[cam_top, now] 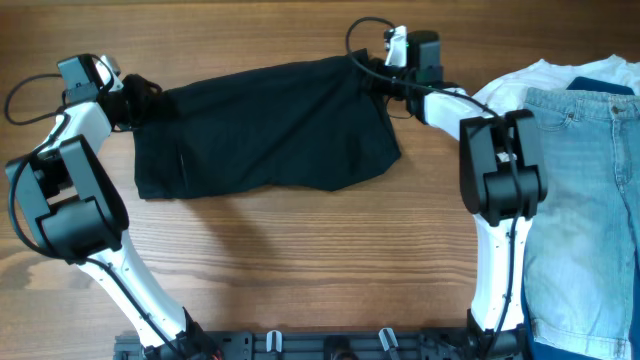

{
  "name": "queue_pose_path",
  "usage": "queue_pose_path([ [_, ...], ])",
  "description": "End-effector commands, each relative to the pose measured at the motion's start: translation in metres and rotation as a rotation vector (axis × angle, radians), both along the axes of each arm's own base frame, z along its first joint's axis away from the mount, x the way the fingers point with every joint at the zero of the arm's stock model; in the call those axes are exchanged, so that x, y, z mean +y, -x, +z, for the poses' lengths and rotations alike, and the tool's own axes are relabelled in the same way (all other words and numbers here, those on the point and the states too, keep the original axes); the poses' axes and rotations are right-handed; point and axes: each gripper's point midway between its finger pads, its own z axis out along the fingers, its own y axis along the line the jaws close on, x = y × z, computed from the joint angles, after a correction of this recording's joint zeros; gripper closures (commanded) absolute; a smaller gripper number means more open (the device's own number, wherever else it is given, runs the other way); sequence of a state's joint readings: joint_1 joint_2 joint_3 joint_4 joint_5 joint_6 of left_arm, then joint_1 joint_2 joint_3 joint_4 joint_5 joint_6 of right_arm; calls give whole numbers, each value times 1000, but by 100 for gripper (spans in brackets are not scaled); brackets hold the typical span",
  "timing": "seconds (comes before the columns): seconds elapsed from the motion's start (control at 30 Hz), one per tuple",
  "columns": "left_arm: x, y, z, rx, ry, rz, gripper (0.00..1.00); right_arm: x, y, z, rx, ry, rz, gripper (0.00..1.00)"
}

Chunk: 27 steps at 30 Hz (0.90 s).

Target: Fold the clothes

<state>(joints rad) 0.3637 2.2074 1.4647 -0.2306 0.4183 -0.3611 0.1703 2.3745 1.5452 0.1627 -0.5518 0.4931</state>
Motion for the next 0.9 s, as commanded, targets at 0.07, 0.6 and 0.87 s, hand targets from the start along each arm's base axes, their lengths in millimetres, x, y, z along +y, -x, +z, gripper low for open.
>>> queue_pose_path([
  [0.07, 2, 14, -35, 88, -4, 21, 41, -36, -24, 69, -103, -5, -136, 96],
  [0.6, 33, 66, 31, 147, 98, 91, 30, -54, 56, 14, 216, 102, 89, 22],
  [0.87, 6, 119, 18, 342, 138, -50, 16, -83, 88, 43, 230, 152, 180, 20],
])
